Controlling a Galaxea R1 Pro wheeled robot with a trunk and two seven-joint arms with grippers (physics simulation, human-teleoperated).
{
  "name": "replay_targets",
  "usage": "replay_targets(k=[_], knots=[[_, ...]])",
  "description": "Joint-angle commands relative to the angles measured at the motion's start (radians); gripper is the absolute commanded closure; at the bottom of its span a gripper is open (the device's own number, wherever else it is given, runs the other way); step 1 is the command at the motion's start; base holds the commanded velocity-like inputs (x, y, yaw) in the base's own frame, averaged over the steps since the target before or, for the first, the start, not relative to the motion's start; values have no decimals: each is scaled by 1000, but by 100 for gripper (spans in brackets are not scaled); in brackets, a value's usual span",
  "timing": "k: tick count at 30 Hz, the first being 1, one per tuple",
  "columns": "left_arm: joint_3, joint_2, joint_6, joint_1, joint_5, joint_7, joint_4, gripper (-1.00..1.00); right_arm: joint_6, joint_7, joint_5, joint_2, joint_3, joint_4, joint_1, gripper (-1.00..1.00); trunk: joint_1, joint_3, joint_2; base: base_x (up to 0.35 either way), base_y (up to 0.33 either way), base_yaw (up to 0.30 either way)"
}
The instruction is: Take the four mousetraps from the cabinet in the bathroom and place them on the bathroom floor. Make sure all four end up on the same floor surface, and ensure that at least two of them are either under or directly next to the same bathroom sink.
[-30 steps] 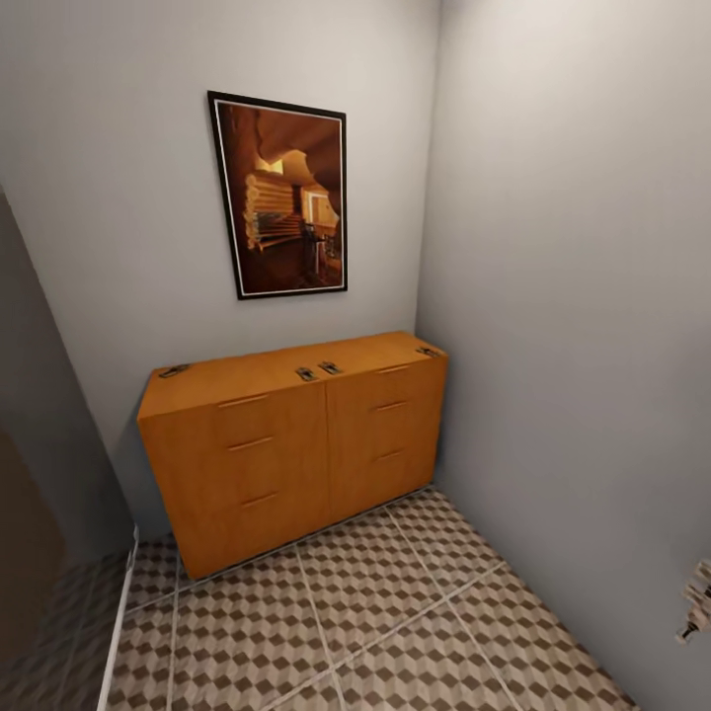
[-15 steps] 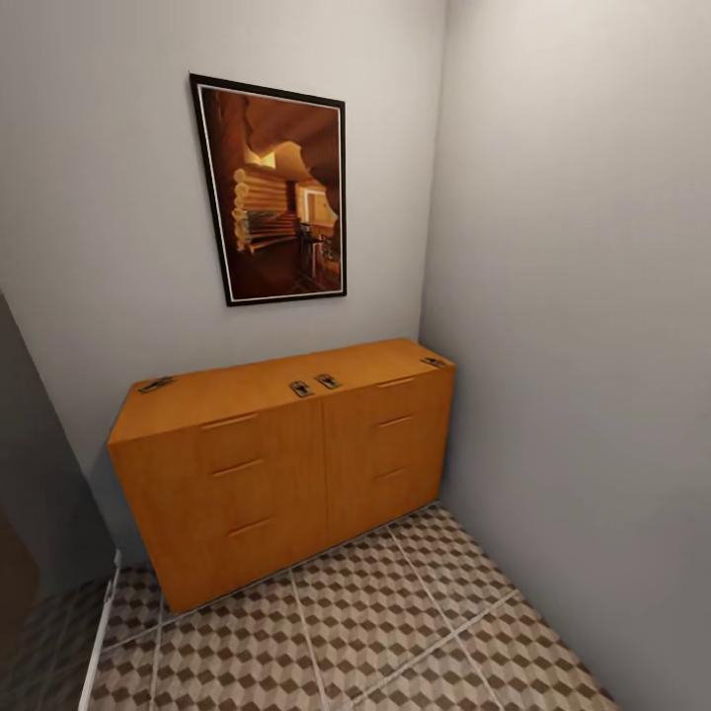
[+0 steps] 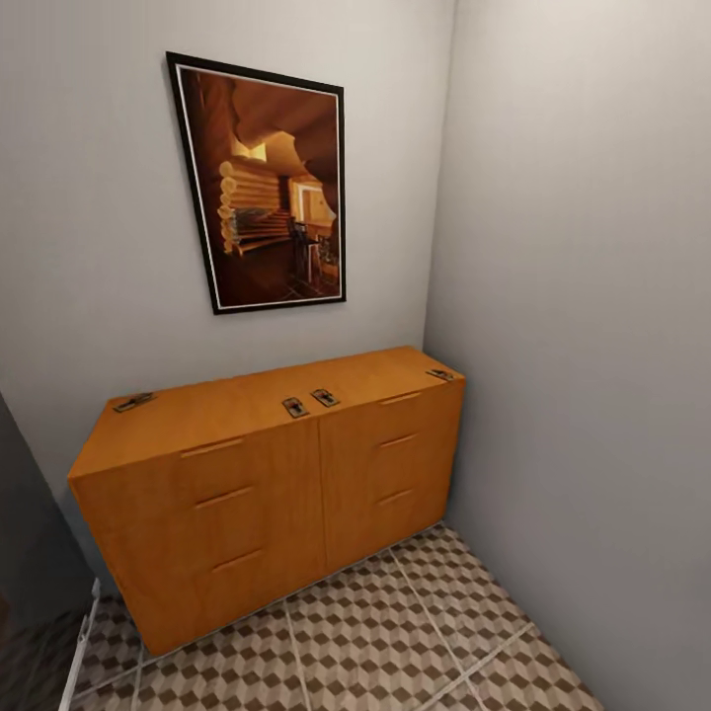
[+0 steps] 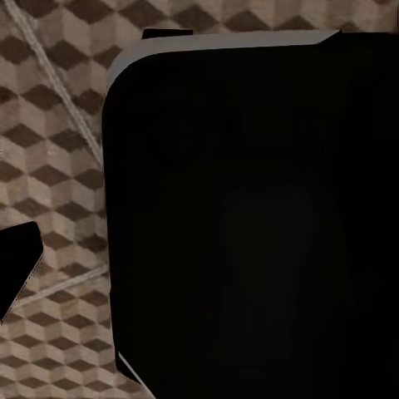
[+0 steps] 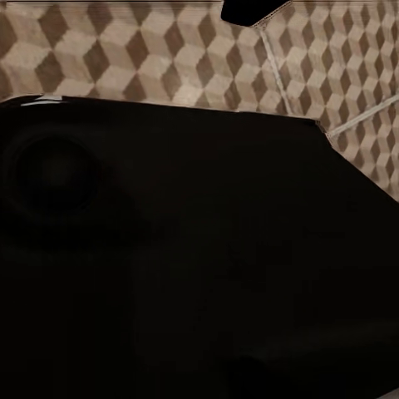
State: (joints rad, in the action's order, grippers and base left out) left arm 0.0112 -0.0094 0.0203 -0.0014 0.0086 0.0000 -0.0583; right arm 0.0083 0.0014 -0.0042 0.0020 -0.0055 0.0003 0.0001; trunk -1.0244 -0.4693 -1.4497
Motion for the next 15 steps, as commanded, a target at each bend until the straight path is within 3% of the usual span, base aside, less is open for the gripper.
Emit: replay_targets(k=[1,15], knots=[[1,0,2,0,1,0,0,-100,1,0,0,0,-1,0,0,-100,-1,-1,0,320,0,0],[1,0,3,0,34,0,0,-100,1,0,0,0,-1,0,0,-100,-1,-1,0,320,0,0]])
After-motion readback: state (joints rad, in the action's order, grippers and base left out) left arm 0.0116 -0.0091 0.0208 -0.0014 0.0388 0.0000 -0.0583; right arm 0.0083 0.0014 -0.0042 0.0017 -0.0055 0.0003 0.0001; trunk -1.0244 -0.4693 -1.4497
